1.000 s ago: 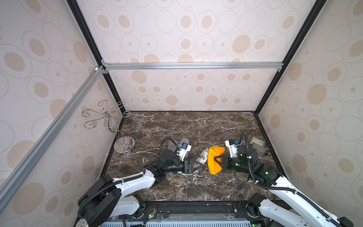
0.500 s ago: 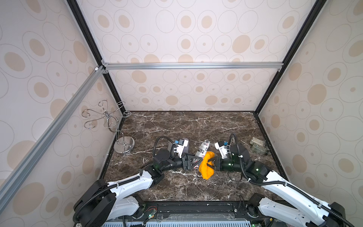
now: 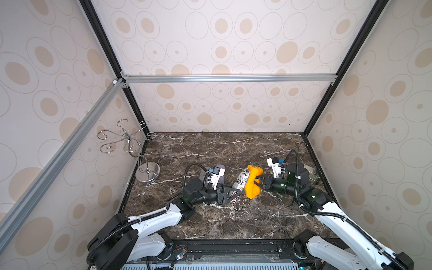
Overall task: Wipe the eyeglass case
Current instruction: Wipe the dirt from the eyeglass case.
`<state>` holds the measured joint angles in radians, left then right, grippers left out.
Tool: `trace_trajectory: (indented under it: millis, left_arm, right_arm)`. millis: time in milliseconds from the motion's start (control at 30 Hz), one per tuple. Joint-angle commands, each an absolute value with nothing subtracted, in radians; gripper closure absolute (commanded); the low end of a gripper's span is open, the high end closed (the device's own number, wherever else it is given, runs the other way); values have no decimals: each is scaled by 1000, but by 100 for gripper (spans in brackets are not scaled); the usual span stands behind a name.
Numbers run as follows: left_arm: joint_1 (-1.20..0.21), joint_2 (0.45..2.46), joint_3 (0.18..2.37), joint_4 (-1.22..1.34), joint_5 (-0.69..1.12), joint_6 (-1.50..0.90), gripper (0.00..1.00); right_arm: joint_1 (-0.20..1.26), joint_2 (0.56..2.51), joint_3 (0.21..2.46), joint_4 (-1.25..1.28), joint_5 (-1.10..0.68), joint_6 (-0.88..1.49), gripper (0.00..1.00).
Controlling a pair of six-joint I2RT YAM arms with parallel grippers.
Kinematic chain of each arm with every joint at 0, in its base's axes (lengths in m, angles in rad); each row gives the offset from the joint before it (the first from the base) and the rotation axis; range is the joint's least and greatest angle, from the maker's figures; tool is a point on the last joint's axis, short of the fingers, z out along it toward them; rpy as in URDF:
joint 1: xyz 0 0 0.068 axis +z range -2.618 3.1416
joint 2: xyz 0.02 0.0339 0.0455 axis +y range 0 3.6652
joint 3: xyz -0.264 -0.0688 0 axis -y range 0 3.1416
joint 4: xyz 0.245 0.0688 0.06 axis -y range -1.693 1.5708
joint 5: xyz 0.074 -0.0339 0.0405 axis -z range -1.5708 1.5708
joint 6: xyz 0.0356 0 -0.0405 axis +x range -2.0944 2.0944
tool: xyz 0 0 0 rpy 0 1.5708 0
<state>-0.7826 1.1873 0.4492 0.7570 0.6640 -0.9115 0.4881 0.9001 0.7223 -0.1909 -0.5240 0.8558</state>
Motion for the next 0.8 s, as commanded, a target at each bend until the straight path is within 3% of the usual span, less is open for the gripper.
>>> trace_trajectory:
  millis: [0, 167, 333, 533, 767]
  left_arm:
    - [-797, 1183, 489, 764, 709, -874, 49]
    - [-798, 1198, 512, 742, 712, -838, 50]
    - [-809, 1188, 531, 570, 684, -686, 51]
    - [-871, 1152, 573, 262, 506, -422, 55]
    - [-945, 1137, 594, 216, 444, -336, 55]
  right_arm:
    - [567, 898, 700, -168, -557, 858, 100]
    - [605, 854, 667, -262, -499, 835, 100]
    - [588, 758, 710, -483, -314, 751, 100]
    - [544, 747, 832, -686, -295, 643, 100]
    - [542, 836, 901, -788, -330, 564, 100]
